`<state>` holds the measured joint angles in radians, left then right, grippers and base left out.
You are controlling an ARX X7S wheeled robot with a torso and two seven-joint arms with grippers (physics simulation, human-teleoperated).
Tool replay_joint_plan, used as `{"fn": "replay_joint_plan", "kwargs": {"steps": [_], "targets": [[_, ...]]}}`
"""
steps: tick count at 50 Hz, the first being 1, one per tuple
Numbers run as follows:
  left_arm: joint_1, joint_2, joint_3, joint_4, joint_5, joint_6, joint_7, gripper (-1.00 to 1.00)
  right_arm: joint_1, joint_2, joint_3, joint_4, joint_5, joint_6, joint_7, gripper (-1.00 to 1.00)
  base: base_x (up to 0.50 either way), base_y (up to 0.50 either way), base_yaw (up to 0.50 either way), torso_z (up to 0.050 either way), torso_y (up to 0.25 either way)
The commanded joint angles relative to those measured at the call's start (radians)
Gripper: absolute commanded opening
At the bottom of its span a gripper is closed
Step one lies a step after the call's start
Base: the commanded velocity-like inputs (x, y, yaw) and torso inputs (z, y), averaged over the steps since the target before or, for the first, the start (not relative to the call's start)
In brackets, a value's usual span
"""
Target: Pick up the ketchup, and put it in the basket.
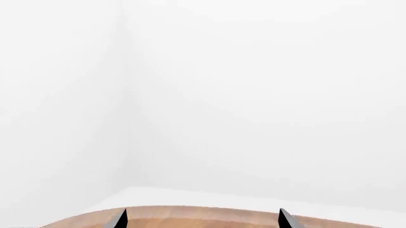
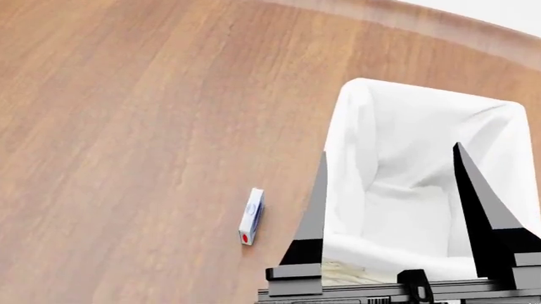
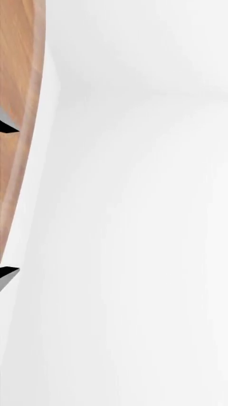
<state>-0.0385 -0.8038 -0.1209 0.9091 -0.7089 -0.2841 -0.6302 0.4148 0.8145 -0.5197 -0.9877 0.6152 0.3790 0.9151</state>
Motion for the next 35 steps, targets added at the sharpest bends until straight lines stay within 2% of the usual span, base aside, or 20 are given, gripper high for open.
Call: {"fn": "replay_joint_plan", "kwargs": {"steps": [1,12,20,30,35], "targets": [[0.073,-0.099,-0.148,-0.041,-0.086,-0.025,0.009,1.0,0.005,0.005,0.0,0.005,0.006,-0.002,0.003,1.0,0.0,0.0,0.0,0.0,0.0],[0.134,-0.109,-0.27,-0.101,-0.22,-0.086,-0.06,1.0,0.004,0.01,-0.003,0.007,0.005,-0.007,0.005,1.0,0.0,0.0,0.0,0.0,0.0],[0.127,-0.055,-0.298,-0.176,-0.323,-0.114,-0.154,1.0,0.006,0.014,-0.003,0.007,0.009,-0.007,0.007,1.0,0.0,0.0,0.0,0.0,0.0],[0.144,-0.002,-0.343,-0.216,-0.351,-0.116,-0.238,1.0,0.008,0.014,-0.012,0.01,0.003,-0.008,0.007,1.0,0.0,0.0,0.0,0.0,0.0],[0.147,0.018,-0.339,-0.226,-0.34,-0.109,-0.241,1.0,0.008,0.014,-0.015,0.011,0.003,-0.009,0.007,1.0,0.0,0.0,0.0,0.0,0.0]]}}
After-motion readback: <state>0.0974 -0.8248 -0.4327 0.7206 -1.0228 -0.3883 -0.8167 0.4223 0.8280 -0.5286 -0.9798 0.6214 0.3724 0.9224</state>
